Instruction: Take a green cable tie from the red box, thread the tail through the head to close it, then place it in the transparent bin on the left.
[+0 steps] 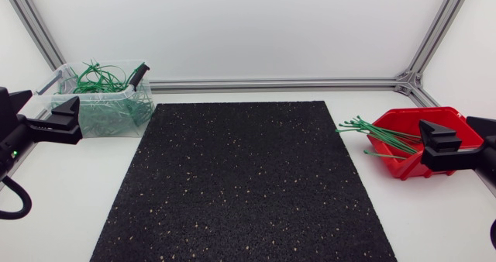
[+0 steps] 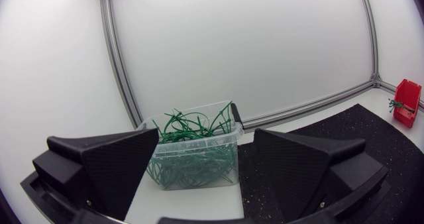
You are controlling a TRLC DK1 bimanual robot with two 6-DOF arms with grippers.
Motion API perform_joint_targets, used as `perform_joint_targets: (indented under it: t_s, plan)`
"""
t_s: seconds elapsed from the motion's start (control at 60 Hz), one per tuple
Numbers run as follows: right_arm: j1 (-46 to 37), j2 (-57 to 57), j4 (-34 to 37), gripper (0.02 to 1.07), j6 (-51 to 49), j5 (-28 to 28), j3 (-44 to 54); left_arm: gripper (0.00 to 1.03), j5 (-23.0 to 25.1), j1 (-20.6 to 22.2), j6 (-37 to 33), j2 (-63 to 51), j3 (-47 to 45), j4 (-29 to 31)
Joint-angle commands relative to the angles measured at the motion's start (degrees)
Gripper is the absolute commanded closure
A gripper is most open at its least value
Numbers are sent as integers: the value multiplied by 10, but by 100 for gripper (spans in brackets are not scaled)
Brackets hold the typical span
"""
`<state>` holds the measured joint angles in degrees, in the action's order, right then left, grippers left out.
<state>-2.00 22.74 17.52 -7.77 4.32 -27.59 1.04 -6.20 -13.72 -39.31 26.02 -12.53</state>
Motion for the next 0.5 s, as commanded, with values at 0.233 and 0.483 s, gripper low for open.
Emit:
perform_joint_targets:
  t_s: [0.233, 0.483]
  plan:
    - [5, -83, -64, 7, 23, -16, 106, 3, 0, 19, 46, 131, -92, 22]
    - [12, -147, -114, 7, 47, -28, 182, 3, -3, 31, 73, 206, -140, 52]
